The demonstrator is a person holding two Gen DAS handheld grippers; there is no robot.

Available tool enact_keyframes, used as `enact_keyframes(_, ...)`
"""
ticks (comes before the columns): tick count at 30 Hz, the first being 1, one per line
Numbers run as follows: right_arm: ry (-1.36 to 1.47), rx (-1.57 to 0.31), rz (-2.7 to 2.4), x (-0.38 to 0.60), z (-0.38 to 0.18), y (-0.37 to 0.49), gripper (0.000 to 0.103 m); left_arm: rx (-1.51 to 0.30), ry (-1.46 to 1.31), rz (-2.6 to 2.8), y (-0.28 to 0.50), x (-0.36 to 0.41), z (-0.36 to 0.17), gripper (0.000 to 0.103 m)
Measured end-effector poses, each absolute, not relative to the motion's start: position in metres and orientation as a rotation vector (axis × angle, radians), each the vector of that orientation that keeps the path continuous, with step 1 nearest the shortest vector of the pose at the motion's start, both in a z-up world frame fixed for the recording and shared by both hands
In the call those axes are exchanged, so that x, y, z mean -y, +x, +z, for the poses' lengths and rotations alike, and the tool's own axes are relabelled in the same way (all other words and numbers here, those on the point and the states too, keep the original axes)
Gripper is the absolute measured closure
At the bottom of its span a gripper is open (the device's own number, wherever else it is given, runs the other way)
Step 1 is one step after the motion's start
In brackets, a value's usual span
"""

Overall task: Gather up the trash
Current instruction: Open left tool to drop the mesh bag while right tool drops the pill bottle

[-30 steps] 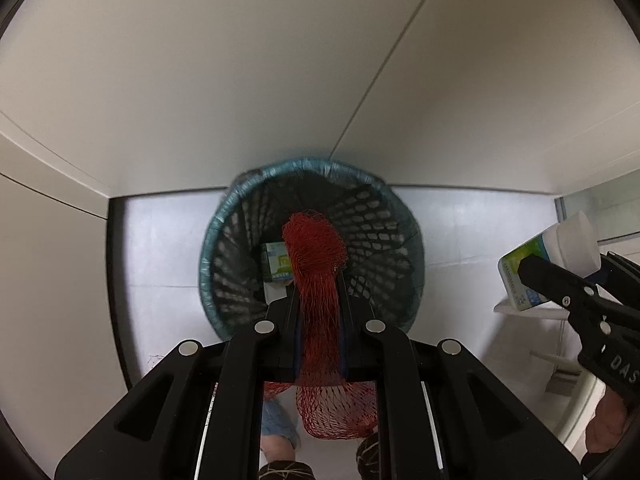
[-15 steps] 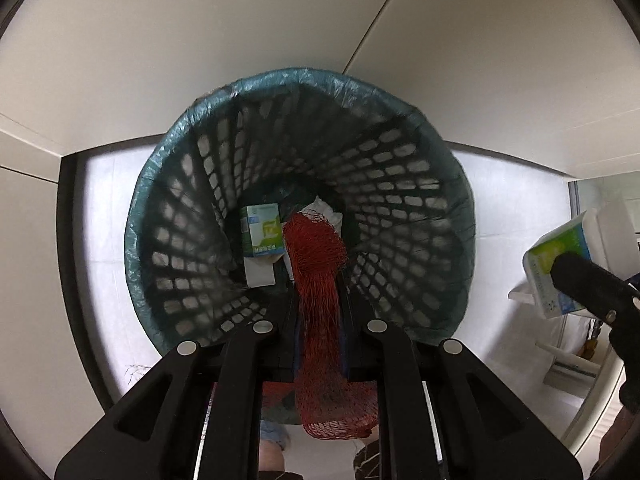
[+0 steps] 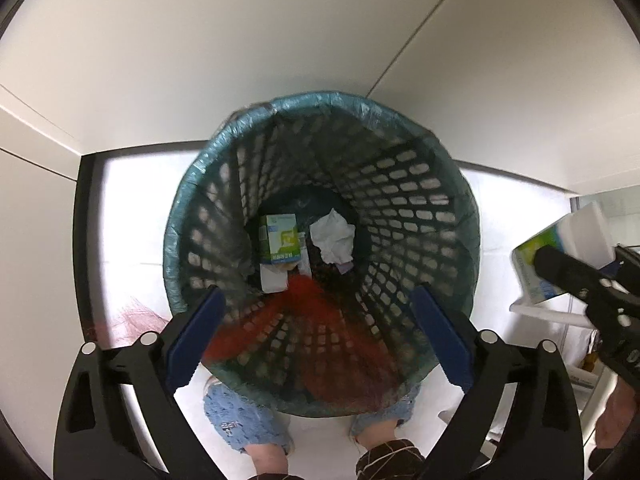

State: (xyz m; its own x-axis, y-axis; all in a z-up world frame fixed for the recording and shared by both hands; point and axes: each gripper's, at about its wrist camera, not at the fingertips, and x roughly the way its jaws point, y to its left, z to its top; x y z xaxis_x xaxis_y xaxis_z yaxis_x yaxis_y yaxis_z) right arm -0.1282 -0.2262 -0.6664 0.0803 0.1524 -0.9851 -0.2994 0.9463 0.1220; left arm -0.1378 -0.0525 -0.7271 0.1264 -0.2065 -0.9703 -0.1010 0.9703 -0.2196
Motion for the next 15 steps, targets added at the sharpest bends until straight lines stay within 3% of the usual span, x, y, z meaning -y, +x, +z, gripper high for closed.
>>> enact_keyframes(15, -0.073, -1.447, 0.367, 0.180, -0.687, -0.125, 0.063, -1.403, -0.214, -0.030, -0.150, -0.003, -0.697, 0.006)
